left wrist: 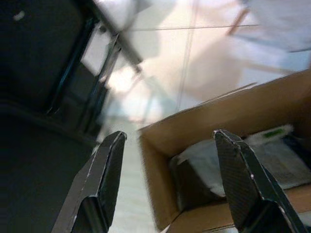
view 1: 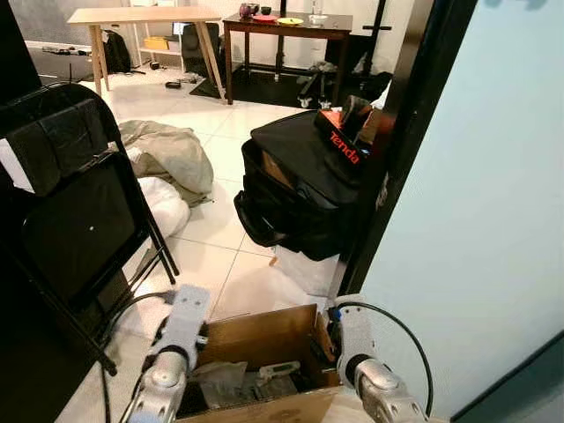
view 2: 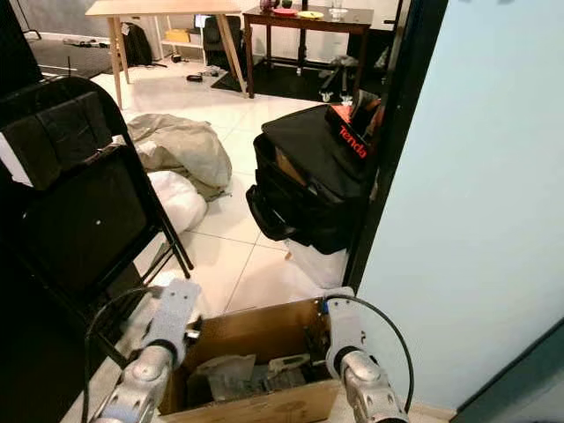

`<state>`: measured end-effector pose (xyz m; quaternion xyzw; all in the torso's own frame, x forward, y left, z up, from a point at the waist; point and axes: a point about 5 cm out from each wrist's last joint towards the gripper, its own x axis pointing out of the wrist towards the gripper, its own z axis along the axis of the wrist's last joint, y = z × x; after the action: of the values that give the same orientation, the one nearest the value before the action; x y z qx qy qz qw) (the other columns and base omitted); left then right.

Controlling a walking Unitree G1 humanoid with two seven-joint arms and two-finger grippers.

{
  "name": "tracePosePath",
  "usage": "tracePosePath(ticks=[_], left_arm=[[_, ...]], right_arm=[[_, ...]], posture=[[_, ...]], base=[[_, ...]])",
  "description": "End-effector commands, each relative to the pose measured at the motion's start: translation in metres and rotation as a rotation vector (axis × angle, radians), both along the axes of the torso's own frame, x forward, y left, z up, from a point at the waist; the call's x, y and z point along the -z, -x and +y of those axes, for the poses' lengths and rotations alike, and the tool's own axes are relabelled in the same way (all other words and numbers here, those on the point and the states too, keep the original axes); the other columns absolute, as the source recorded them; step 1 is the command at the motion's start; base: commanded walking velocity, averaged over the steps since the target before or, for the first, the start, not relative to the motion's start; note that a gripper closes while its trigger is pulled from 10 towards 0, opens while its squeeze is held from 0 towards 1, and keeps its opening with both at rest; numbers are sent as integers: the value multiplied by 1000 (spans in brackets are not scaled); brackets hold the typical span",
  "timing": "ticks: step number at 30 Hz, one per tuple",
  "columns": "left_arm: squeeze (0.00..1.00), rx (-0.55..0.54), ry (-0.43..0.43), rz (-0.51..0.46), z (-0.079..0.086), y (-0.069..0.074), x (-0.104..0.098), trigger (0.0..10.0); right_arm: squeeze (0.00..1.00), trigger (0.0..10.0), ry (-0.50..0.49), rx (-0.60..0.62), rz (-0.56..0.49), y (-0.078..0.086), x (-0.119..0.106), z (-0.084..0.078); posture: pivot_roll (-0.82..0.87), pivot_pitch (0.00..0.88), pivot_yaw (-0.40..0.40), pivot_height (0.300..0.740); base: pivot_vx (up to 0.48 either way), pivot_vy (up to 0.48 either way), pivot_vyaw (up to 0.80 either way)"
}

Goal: Clean up the room

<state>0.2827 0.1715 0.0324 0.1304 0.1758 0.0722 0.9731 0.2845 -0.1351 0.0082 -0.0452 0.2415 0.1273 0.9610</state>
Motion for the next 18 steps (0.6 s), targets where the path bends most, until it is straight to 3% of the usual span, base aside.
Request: tracePosePath(ticks=[1, 11, 18], left_arm=[[0, -52, 2, 43, 4, 9, 10, 10000], [0, 26, 53, 58, -4, 6, 12, 10000], [0, 48, 59, 91, -11, 10, 18, 10000]], right_arm=[[0, 10000, 23, -2, -11, 4, 2, 0], [0, 10000, 47, 71, 44, 3, 8, -5], [0, 10000, 42, 73, 68, 13, 17, -1]], posture=[[-18, 63, -54, 740], [-8, 74, -52, 740], [-5, 61, -44, 740]], base=[[0, 0, 0], [0, 0, 0], [0, 0, 0]])
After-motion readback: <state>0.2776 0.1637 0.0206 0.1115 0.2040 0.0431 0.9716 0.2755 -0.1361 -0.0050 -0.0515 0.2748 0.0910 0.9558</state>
